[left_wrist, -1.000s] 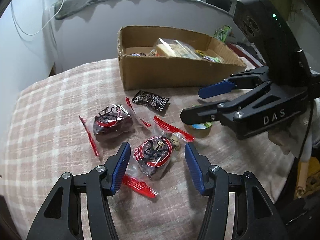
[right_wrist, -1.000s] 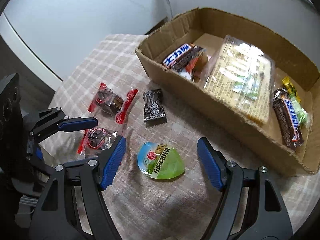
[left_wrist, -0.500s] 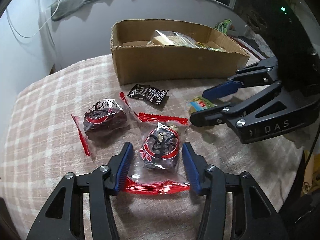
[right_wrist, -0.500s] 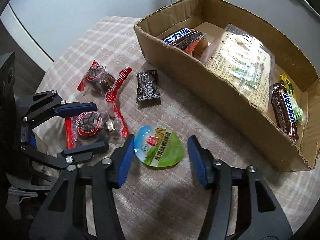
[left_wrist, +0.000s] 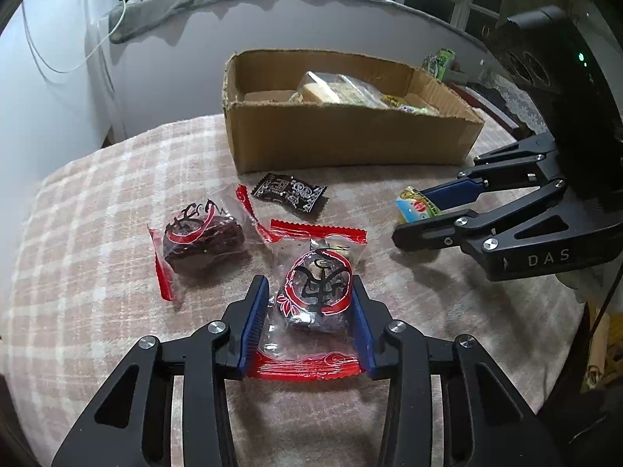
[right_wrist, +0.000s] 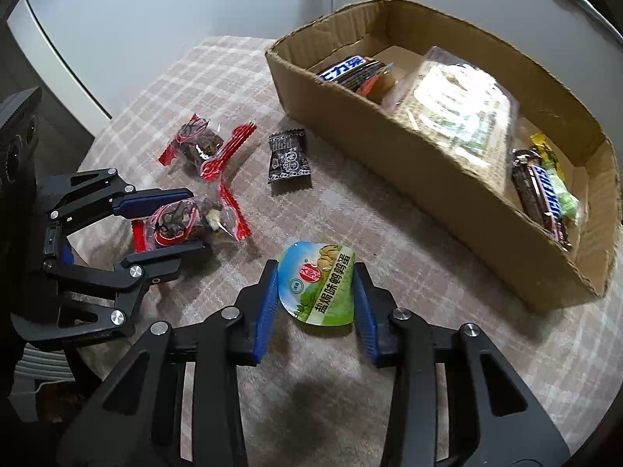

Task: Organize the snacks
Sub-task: 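Grasp a red chocolate pack with the left tool while the right tool grasps the cup jelly, then carry the chocolate pack and cup jelly over the box with both tools, then open both tools to drop the chocolate pack and cup jelly into the box, then move both open tools back toward the remaining snacks on the table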

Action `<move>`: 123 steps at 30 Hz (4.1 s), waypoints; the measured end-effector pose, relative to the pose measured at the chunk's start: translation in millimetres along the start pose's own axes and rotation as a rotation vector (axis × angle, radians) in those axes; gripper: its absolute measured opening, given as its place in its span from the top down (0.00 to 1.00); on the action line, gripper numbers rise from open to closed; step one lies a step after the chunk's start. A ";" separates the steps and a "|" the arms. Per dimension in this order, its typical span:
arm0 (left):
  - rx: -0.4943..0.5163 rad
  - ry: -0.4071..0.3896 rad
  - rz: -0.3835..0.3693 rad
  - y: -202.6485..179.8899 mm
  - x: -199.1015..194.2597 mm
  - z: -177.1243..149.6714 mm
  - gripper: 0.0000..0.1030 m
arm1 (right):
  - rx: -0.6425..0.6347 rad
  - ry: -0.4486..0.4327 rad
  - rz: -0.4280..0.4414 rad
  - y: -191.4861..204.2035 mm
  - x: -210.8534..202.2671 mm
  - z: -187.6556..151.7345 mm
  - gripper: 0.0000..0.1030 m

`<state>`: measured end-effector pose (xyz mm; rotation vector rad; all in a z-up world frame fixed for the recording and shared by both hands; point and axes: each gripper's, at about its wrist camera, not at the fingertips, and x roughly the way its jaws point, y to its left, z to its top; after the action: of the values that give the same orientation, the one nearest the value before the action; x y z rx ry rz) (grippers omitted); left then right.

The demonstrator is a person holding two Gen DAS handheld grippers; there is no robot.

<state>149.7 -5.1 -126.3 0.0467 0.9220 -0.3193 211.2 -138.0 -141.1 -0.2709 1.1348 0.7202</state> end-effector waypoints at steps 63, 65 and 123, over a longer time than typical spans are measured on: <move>-0.054 -0.072 0.073 -2.3 54.3 160.5 0.61 | 0.227 -0.117 -0.207 -159.6 -38.5 76.4 0.60; -0.062 -0.069 0.076 -1.5 56.0 161.6 0.61 | 0.231 -0.118 -0.210 -161.4 -37.6 76.0 0.58; -0.303 0.044 0.065 97.3 37.5 47.6 0.68 | 0.282 -0.366 -0.181 -69.1 -151.5 -115.6 0.25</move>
<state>235.9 69.8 -136.4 -0.1948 1.0023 -0.1164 136.8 -310.5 -64.7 -0.0003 0.8357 0.4203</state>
